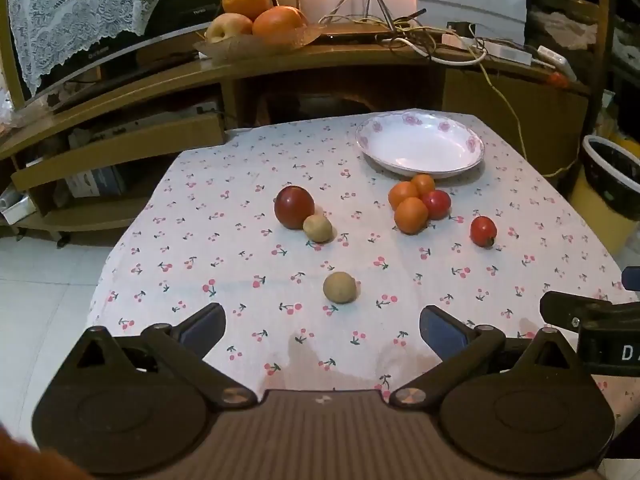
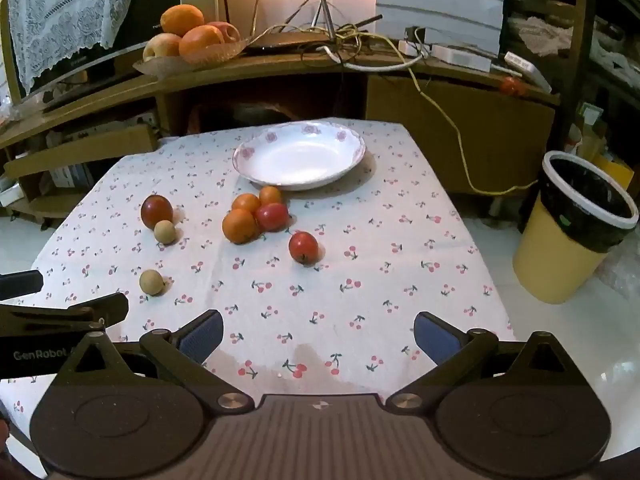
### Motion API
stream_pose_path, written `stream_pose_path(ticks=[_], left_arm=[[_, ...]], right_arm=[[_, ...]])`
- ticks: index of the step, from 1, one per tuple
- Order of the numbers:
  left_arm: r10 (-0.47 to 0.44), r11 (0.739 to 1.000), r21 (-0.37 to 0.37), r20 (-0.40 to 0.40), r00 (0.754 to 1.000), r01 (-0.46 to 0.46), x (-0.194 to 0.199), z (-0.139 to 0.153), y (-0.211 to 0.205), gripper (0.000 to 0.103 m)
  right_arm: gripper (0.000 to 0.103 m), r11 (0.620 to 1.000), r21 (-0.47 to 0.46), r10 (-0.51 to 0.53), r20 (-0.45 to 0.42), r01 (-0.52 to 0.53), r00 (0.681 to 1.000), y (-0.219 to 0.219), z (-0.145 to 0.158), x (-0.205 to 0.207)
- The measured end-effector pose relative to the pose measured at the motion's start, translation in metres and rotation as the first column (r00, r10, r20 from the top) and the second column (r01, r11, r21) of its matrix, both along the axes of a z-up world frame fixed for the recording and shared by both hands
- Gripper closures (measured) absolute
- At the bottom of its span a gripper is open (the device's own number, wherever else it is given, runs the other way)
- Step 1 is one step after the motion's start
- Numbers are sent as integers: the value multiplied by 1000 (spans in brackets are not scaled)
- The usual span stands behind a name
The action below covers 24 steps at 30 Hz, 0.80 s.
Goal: Organize fruits
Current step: 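Grasp a small brown fruit with the left tool while the right tool grasps a red tomato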
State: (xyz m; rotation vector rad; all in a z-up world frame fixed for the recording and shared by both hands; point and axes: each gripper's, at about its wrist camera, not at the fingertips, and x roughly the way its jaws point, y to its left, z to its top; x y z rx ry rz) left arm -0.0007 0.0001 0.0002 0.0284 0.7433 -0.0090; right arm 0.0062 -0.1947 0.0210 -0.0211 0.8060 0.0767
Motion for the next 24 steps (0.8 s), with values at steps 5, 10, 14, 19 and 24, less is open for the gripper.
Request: stream_pose_path(ticks=[5, 10, 14, 19, 24], left_arm=[[-8, 999, 38, 9, 1000, 7, -9, 5, -4, 0], [-33, 994, 101, 16, 999, 32, -10, 10, -17, 0], [-36, 994, 101, 3, 999, 36, -5, 10, -13, 0], [-57, 995, 78, -44, 997, 60, 15, -2, -6, 0], [-115, 989, 86, -59, 992, 120, 34, -9, -7, 0]], right_arm=[[4, 1000, -2, 4, -22, -4, 1000, -6, -3, -1], [5, 1000, 24, 12, -28, -12, 1000, -7, 3, -3], [6, 999, 38, 27, -24, -26, 999, -6, 6, -1], [8, 998, 22, 61, -33, -60, 998, 2, 4, 7], [14, 995, 11, 104, -60, -103, 993, 7, -2, 22]])
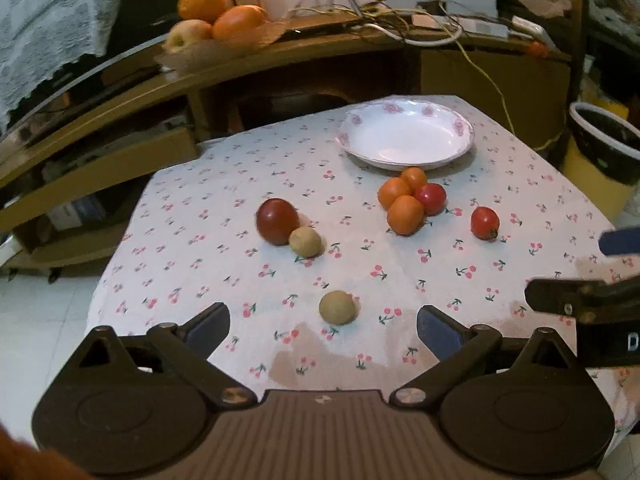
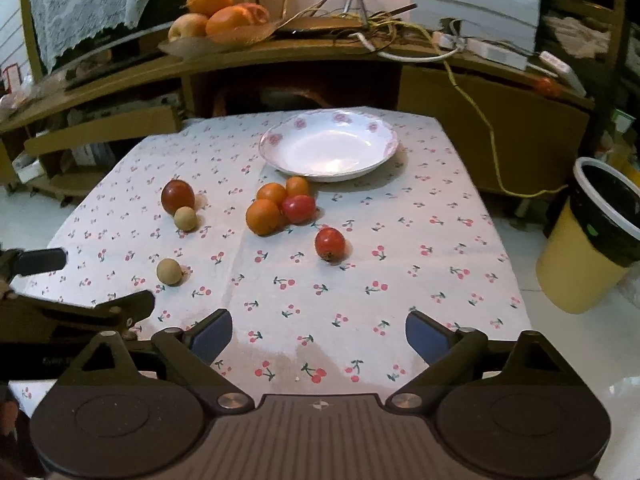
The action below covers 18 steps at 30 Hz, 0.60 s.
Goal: Organize fruits
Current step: 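Grasp a small brown fruit with the left tool while the right tool grasps a red tomato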
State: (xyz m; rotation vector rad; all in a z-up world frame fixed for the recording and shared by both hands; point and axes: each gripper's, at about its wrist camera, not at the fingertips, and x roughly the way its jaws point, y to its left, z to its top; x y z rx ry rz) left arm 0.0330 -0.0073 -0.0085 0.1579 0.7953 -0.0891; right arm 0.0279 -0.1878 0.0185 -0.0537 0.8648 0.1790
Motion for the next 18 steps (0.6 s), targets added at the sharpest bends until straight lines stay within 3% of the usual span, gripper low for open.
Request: stream_pose_path(ticks=[10, 18], left_arm=[[-70, 997, -15, -32, 997, 70, 31, -10, 0, 0], [-75, 996, -60, -71, 995, 70, 39, -28, 8, 18]], right_arm=[[20, 998, -23, 52, -11, -52, 999, -5, -10, 43], [29, 994, -51, 99, -39, -101, 994, -5, -25, 75]])
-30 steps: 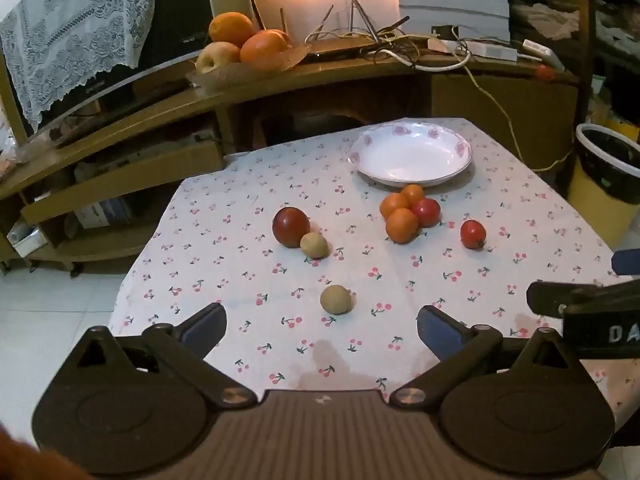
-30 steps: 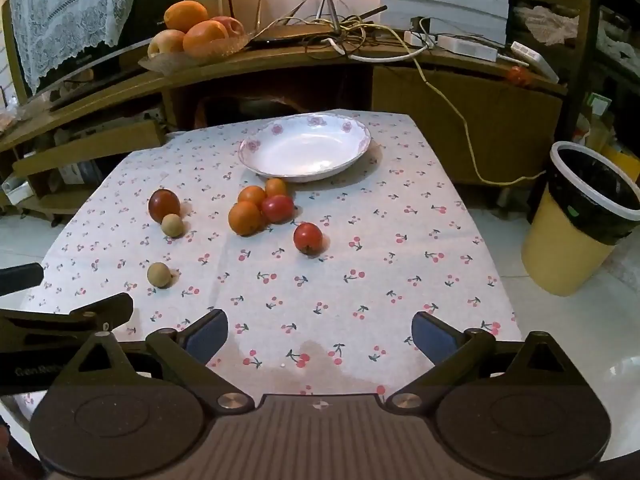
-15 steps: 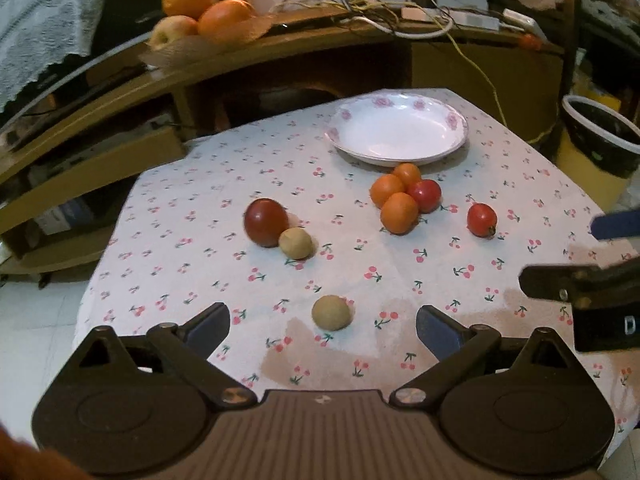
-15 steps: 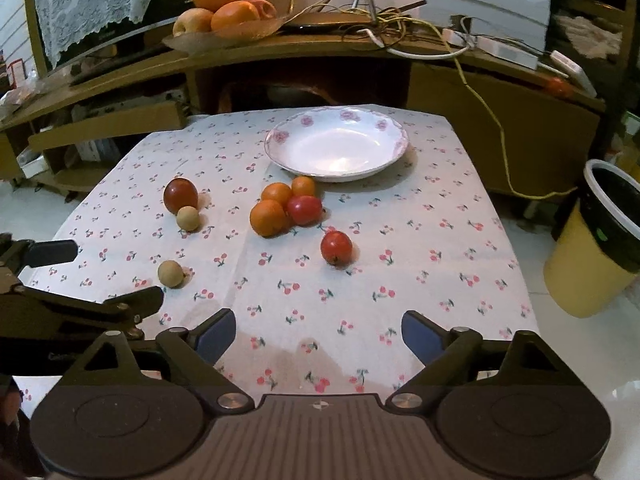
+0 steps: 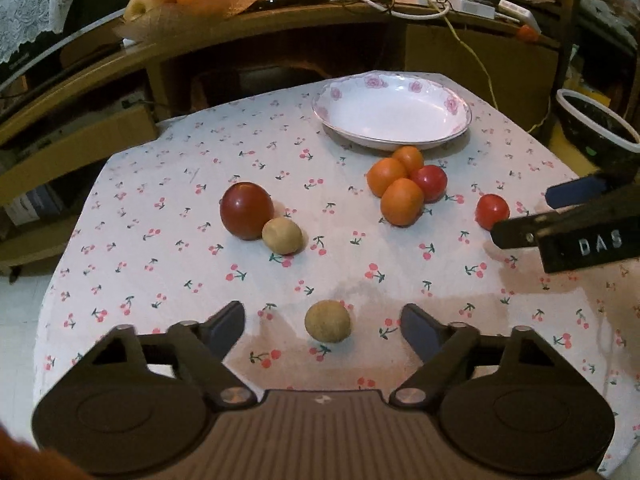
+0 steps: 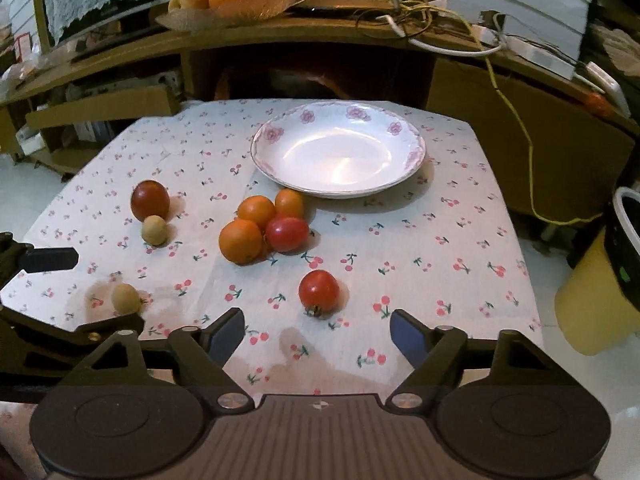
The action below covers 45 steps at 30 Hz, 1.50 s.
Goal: Organize fruits
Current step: 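Grasp a small brown fruit with the left tool while the right tool grasps a red tomato, then carry both fruits over the white plate while the right tool releases the tomato inside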
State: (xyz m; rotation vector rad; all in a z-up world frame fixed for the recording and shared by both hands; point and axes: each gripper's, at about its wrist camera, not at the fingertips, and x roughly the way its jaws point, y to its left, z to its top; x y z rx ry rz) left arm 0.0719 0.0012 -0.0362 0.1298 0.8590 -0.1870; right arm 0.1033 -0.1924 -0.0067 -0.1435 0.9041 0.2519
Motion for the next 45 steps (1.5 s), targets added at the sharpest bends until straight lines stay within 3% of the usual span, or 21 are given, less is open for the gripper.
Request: stream_pose_path(ticks=[15, 17, 23, 28, 30, 34, 45], left_arm=[[-12, 1000, -3, -2, 1000, 12, 5, -14, -2, 40], [-26, 1000, -14, -3, 1000, 26, 5, -13, -3, 48], [-43, 998, -35, 1, 999, 43, 3, -14, -3, 53], [-55, 998, -15, 18, 998, 55, 0, -14, -7, 53], [-53, 998, -14, 19, 998, 53, 0, -14, -7, 53], [-54, 998, -7, 16, 998, 54, -1, -14, -8, 53], [-67, 998, -13, -6, 998, 67, -3, -13, -3, 57]], right_arm=[[39, 999, 42, 19, -55, -17, 998, -8, -14, 21], [42, 999, 49, 21, -60, -18, 998, -8, -15, 23], [45, 999, 49, 18, -65, -15, 998, -10, -21, 25], [53, 998, 49, 34, -48, -32, 998, -5, -23, 30], [63, 998, 37, 44, -36, -42, 998, -2, -23, 32], [74, 999, 9, 54, -30, -54, 998, 0, -23, 32], [75, 997, 16, 78, -30, -78, 996, 1, -19, 24]])
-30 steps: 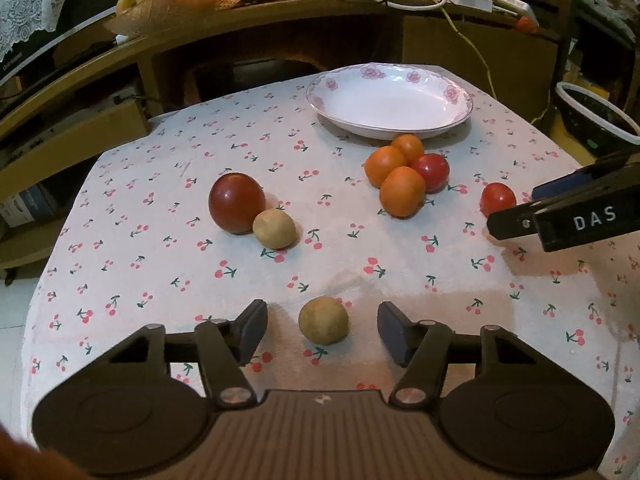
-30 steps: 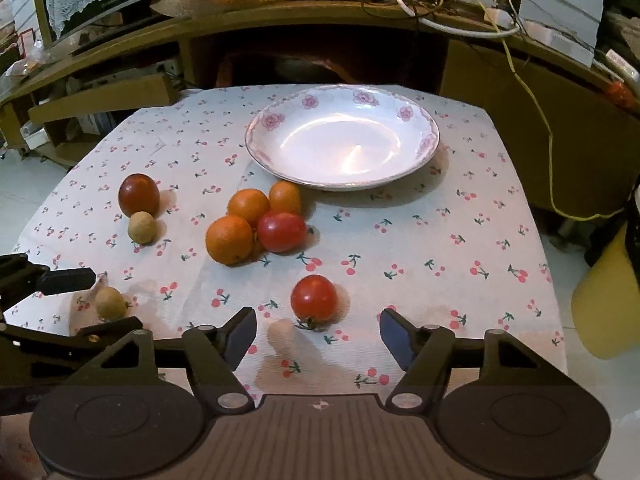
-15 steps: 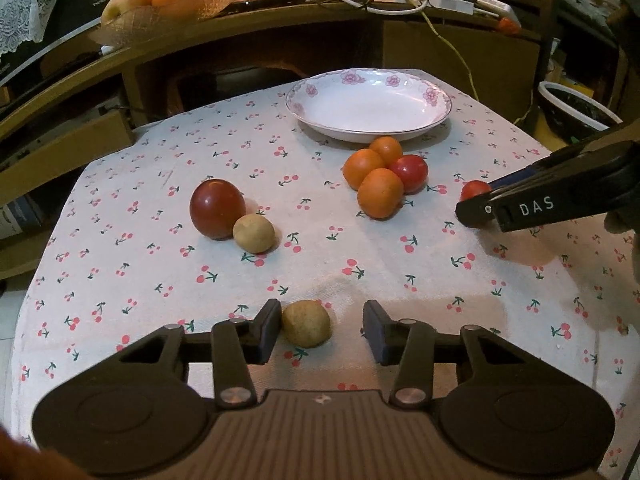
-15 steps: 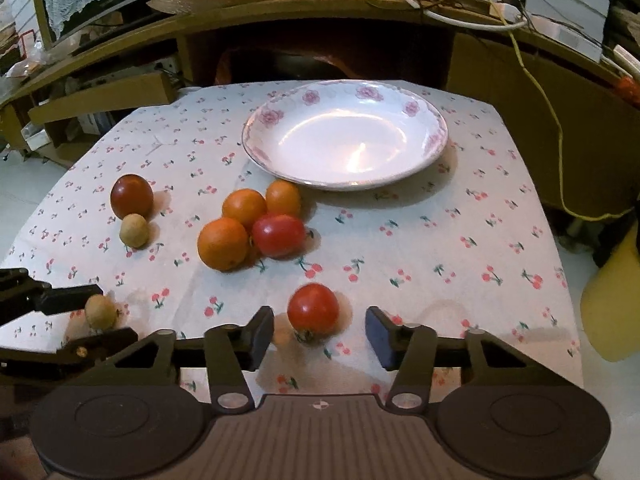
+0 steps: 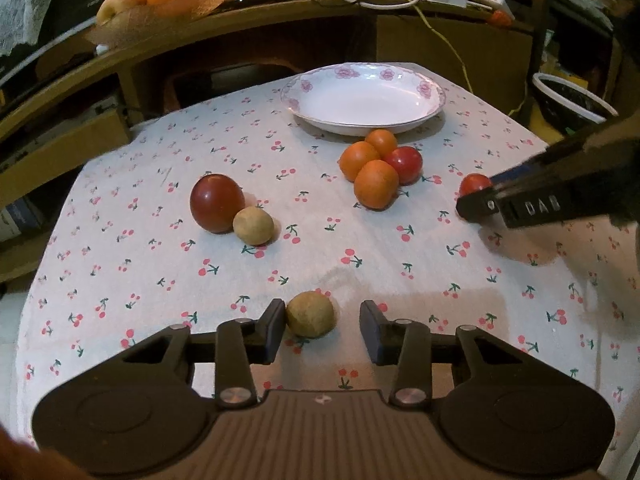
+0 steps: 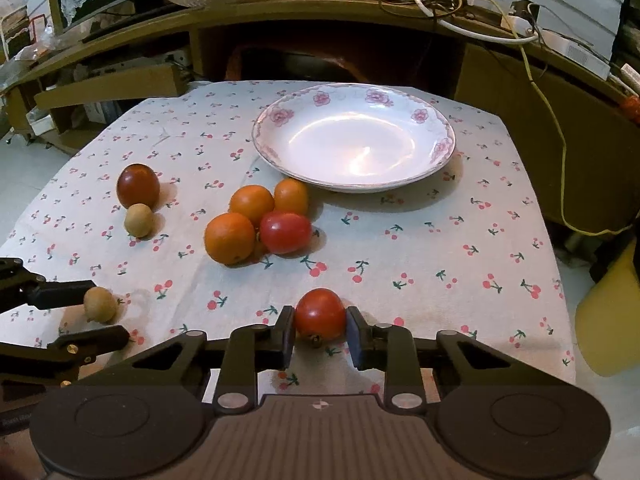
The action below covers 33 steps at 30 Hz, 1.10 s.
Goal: Organize fruits
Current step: 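Carry both fruits over the white plate while the right tool releases the tomato inside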
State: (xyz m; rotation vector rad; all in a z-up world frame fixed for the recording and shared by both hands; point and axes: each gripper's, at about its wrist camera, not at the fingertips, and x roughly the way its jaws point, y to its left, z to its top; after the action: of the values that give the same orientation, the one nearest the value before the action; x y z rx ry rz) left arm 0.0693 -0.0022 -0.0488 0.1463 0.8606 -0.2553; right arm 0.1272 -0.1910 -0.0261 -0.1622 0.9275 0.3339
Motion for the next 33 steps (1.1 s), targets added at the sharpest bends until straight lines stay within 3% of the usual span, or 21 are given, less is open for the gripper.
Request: stream_pose_path(ticks=[7, 13, 19, 33], left_arm=[[44, 999, 1, -36, 998, -44, 7, 0, -1, 52], [25, 999, 40, -26, 999, -24, 2, 3, -13, 71], [28, 999, 42, -66, 997, -25, 6, 8, -12, 72], [-12, 998, -64, 42, 999, 14, 83, 49, -34, 72]], right_arm=[[75, 1000, -6, 20, -11, -20, 1000, 8, 1, -3], [75, 1000, -1, 31, 14, -31, 999, 9, 12, -9], [75, 1000, 15, 23, 40, -24, 999, 2, 28, -13], [75, 996, 70, -64, 62, 59, 996, -13, 42, 32]])
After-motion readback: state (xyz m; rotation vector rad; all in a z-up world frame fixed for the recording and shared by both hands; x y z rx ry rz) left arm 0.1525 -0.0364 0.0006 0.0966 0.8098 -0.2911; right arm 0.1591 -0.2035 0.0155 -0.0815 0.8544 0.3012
